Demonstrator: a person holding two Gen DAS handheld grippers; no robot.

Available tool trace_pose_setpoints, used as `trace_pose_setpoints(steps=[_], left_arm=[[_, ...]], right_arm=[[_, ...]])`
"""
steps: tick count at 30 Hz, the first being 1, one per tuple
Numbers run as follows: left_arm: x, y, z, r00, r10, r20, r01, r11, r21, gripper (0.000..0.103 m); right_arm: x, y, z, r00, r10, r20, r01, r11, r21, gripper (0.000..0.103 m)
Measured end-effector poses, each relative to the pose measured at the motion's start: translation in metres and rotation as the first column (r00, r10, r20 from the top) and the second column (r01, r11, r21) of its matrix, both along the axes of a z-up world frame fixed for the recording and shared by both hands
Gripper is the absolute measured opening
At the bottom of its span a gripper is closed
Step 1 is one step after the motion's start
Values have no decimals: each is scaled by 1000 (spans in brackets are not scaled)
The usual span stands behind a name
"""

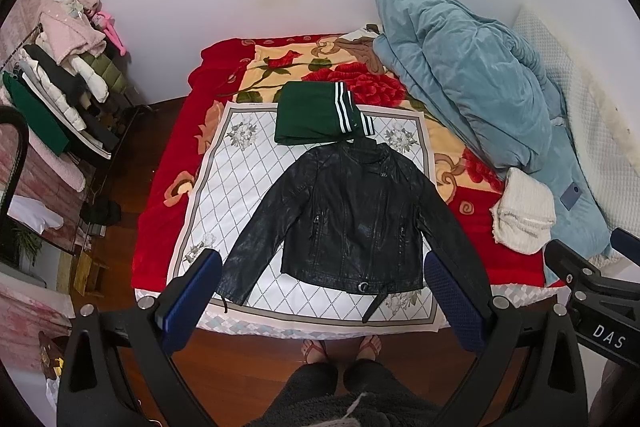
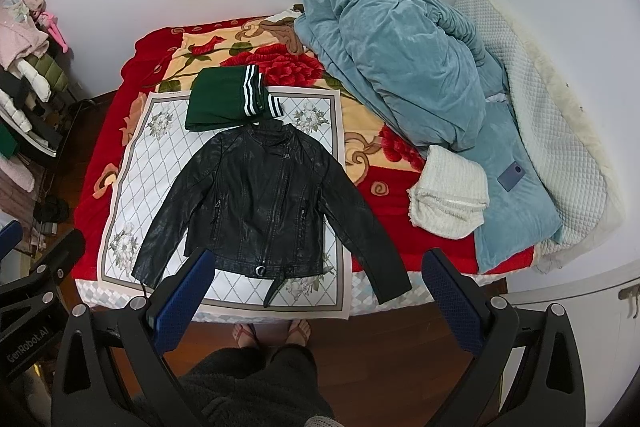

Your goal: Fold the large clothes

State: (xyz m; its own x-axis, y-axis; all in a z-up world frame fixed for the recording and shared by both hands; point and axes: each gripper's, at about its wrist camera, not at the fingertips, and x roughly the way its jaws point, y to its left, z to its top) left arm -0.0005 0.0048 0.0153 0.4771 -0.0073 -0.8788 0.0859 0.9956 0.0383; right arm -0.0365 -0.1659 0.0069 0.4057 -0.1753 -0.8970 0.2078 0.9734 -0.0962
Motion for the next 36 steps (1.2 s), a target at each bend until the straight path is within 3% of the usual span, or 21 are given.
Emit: trace_pose_setpoints(steps=[36], left_arm=[[2, 1, 1, 1000, 2, 6, -2, 1000, 0, 103]], right_arm=[[4, 11, 12, 1000, 10, 3, -10, 1000, -2, 103]])
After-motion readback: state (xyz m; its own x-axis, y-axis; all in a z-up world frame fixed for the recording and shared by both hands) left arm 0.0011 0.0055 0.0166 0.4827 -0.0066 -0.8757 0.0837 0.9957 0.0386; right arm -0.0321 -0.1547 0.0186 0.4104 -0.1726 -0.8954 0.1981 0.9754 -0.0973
